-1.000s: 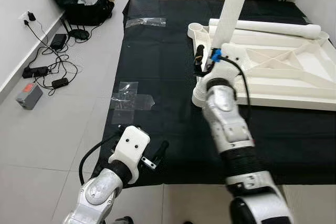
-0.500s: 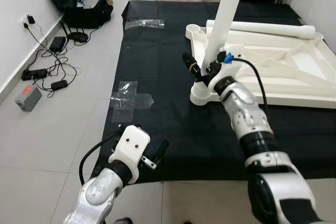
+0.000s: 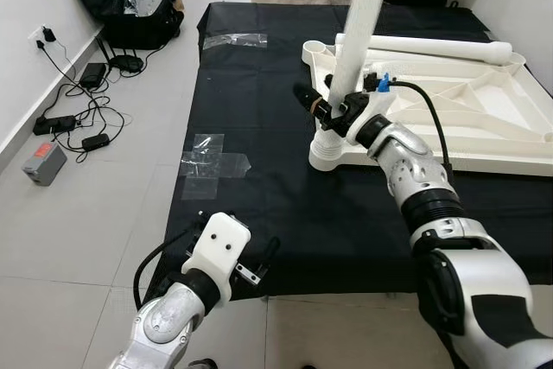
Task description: Building children table
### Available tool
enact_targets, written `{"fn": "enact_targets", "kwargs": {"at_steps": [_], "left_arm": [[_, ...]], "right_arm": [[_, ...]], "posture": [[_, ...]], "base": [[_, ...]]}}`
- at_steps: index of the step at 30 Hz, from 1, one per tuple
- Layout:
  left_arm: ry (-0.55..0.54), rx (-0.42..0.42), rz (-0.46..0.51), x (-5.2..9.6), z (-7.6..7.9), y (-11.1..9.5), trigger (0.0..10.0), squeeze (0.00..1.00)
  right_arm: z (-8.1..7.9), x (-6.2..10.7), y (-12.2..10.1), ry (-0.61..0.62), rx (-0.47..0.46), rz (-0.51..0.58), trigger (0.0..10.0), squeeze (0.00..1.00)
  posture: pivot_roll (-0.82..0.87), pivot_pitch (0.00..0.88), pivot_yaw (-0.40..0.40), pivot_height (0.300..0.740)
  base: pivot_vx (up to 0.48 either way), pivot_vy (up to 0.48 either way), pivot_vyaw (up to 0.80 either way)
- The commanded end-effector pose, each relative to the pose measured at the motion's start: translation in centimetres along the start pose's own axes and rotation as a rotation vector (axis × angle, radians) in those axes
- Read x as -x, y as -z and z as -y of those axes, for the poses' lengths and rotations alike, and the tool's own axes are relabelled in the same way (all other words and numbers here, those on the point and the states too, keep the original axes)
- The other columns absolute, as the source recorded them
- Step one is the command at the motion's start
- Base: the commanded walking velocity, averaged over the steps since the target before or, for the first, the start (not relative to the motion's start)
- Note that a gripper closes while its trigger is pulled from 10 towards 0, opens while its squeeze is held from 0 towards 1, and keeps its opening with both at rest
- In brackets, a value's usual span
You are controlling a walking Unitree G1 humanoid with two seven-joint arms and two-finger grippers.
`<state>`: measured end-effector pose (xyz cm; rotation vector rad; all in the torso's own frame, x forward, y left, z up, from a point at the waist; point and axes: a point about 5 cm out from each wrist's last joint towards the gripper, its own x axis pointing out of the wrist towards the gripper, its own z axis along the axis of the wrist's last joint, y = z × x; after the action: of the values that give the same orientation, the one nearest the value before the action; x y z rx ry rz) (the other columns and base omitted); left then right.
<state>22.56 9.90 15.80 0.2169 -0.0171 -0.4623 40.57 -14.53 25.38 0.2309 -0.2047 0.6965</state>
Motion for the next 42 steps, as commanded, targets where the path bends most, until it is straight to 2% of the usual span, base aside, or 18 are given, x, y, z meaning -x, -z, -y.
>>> {"fn": "enact_targets", "kwargs": {"at_steps": [1,3,4,5,6,7,18,23,26,28,29,30,31,32,35,37,39,42], "left_arm": [[0.006,0.002,-0.004,0.2,0.3,0.1,10.0,0.00],[0.007,0.002,-0.005,0.2,0.3,0.1,10.0,0.00],[0.008,0.002,-0.005,0.2,0.3,0.1,10.0,0.00],[0.008,0.003,-0.005,0.2,0.4,0.1,10.0,0.00],[0.007,0.003,-0.004,0.2,0.4,0.1,10.0,0.00],[0.007,0.005,-0.004,0.3,0.4,0.1,10.0,0.00],[0.009,0.001,0.003,0.2,0.6,0.0,10.0,0.00],[0.005,-0.002,0.005,0.1,0.4,0.0,10.0,0.00],[0.003,-0.003,0.007,0.0,0.3,-0.1,10.0,0.00],[0.000,-0.009,0.011,-0.1,0.0,-0.1,10.0,0.00],[0.000,-0.009,0.011,-0.1,0.0,-0.1,10.0,0.00],[-0.002,-0.013,0.012,-0.2,-0.1,-0.2,10.0,0.00],[-0.002,-0.013,0.012,-0.2,-0.1,-0.2,10.0,0.00],[-0.004,-0.014,0.013,-0.2,-0.2,-0.2,10.0,0.00],[-0.007,-0.017,0.017,-0.3,-0.3,-0.3,10.0,0.00],[-0.007,-0.017,0.017,-0.3,-0.3,-0.3,10.0,0.00],[-0.007,-0.017,0.017,-0.3,-0.3,-0.3,10.0,0.00],[-0.009,-0.015,0.016,-0.2,-0.1,-0.2,10.0,0.00]], "right_arm": [[-0.6,-0.4,0.3,-0.080,-0.023,-0.028,10.0,0.00],[-0.9,-0.5,0.4,-0.126,-0.029,-0.041,10.0,0.00],[-1.0,-0.6,0.5,-0.137,-0.031,-0.041,6.7,0.00],[-1.1,-0.7,0.5,-0.142,-0.033,-0.041,6.7,0.00],[-1.0,-0.7,0.4,-0.127,-0.023,-0.039,1.3,0.00],[-0.9,-0.8,0.3,-0.099,-0.015,-0.032,0.0,0.00],[-0.1,-0.5,0.1,0.004,0.019,-0.005,0.0,0.00],[0.7,0.0,0.9,0.183,0.067,0.015,0.0,0.00],[0.7,0.1,1.1,0.205,0.085,0.015,0.0,0.00],[1.0,0.6,2.3,0.434,0.142,0.000,0.0,0.00],[1.0,0.6,2.3,0.434,0.142,0.000,0.0,0.00],[1.1,0.9,2.7,0.535,0.184,-0.013,0.0,0.00],[1.1,0.9,2.7,0.535,0.184,-0.013,0.0,0.00],[1.1,1.1,3.0,0.627,0.228,-0.028,0.0,0.00],[0.1,1.8,3.8,0.903,0.251,-0.026,0.0,0.00],[0.1,1.8,3.8,0.903,0.251,-0.026,0.0,0.00],[-1.7,1.6,4.1,1.000,0.212,0.013,0.0,0.00],[-4.9,0.3,4.7,1.127,0.133,0.000,0.0,0.00]], "posture": [[0.12,0.193,-0.052,0.740],[0.12,0.192,-0.051,0.740],[0.12,0.192,-0.051,0.740],[0.12,0.192,-0.052,0.740],[0.12,0.192,-0.052,0.740],[0.12,0.192,-0.052,0.740],[0.12,0.181,-0.053,0.740],[0.11,0.171,-0.049,0.740],[0.11,0.171,-0.049,0.740],[0.11,0.164,-0.048,0.740],[0.11,0.164,-0.048,0.740],[0.11,0.164,-0.046,0.740],[0.11,0.164,-0.046,0.740],[0.11,0.161,-0.046,0.740],[0.11,0.160,-0.047,0.740],[0.11,0.160,-0.047,0.740],[0.11,0.160,-0.050,0.740],[0.12,0.162,-0.055,0.740]], "base": [[0.000,0.000,0.00],[0.000,0.000,0.00],[0.000,0.000,0.00],[0.000,0.000,0.00],[0.000,0.000,0.00],[0.000,0.000,0.00],[0.000,0.000,0.00],[0.000,0.000,0.00],[0.000,0.000,0.00],[0.000,0.000,0.00],[0.000,0.000,0.00],[0.000,0.000,0.00],[0.000,0.000,0.00],[0.000,0.000,0.00],[0.000,0.000,0.00],[0.000,0.000,0.00],[0.000,0.000,0.00],[0.000,0.000,0.00]]}}
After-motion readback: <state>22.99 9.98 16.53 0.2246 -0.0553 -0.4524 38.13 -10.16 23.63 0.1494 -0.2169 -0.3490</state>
